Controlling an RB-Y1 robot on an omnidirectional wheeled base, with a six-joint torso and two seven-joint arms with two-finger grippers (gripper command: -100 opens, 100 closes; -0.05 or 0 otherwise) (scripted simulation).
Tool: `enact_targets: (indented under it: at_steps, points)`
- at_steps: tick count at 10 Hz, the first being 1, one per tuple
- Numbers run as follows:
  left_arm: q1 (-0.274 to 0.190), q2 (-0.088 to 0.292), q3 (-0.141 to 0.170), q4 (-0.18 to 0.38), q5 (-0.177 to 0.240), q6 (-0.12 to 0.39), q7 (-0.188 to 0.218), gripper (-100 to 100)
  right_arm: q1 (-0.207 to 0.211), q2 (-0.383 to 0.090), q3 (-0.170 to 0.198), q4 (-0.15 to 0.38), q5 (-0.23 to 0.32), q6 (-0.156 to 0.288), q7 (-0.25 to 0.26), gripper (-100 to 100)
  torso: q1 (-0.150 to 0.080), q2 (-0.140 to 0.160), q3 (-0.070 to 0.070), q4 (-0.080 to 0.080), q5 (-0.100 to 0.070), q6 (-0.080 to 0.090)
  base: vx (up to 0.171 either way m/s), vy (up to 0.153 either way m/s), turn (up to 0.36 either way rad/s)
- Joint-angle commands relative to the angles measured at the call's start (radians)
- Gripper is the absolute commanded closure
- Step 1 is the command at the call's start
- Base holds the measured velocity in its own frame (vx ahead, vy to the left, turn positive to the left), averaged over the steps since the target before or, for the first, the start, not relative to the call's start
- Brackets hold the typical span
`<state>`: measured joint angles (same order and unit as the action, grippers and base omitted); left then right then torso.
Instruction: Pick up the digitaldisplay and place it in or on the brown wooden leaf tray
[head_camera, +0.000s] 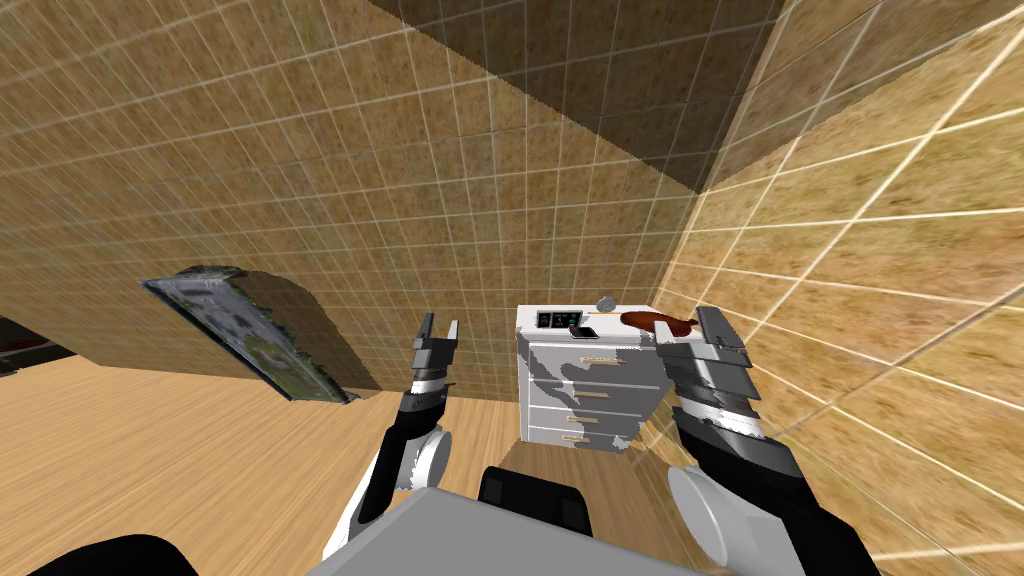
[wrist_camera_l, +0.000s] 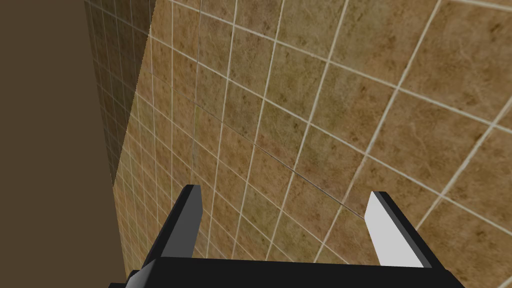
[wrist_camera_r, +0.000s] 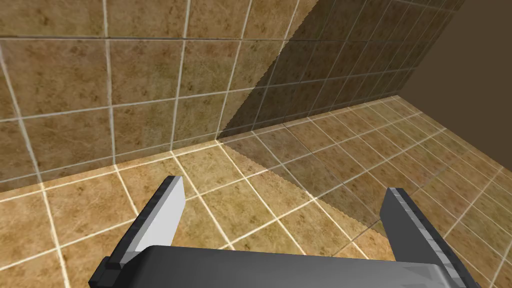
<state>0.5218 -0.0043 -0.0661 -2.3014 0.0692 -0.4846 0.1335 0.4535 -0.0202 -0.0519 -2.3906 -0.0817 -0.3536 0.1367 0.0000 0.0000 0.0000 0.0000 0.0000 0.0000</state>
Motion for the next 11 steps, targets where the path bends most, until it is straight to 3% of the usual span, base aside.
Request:
enact_targets:
  at_steps: [1, 5, 6, 8, 10, 11]
  points:
    - [0.000, 0.000, 0.000, 0.000, 0.000, 0.000, 0.000, 0, -0.038, -0.044, -0.034, 0.016, -0.020, -0.017, 0.006, -100, 0.000, 0.000, 0.000, 0.000, 0.000, 0.000, 0.016, -0.005, 0.015]
    - [0.000, 0.000, 0.000, 0.000, 0.000, 0.000, 0.000, 0, -0.168, -0.112, -0.148, 0.077, -0.095, -0.074, 0.028, -100, -0.001, -0.004, -0.002, -0.001, 0.000, 0.000, 0.044, -0.013, 0.015]
    - [0.000, 0.000, 0.000, 0.000, 0.000, 0.000, 0.000, 0, -0.177, -0.112, -0.151, 0.077, -0.095, -0.074, 0.028, -100, -0.001, -0.004, -0.002, -0.001, 0.000, 0.000, 0.032, -0.009, 0.005]
    - [0.000, 0.000, 0.000, 0.000, 0.000, 0.000, 0.000, 0, -0.251, -0.140, -0.219, 0.122, -0.151, -0.115, 0.045, -100, -0.001, -0.003, -0.002, -0.001, 0.000, 0.000, 0.034, -0.004, 0.012]
    - [0.000, 0.000, 0.000, 0.000, 0.000, 0.000, 0.000, 0, -0.280, -0.140, -0.233, 0.122, -0.151, -0.115, 0.045, -100, -0.001, -0.003, -0.002, -0.001, 0.000, 0.000, 0.023, -0.005, 0.003]
    - [0.000, 0.000, 0.000, 0.000, 0.000, 0.000, 0.000, 0, -0.320, -0.152, -0.279, 0.149, -0.182, -0.139, 0.055, -100, 0.000, -0.002, -0.001, 0.000, 0.000, 0.000, 0.024, -0.003, 0.010]
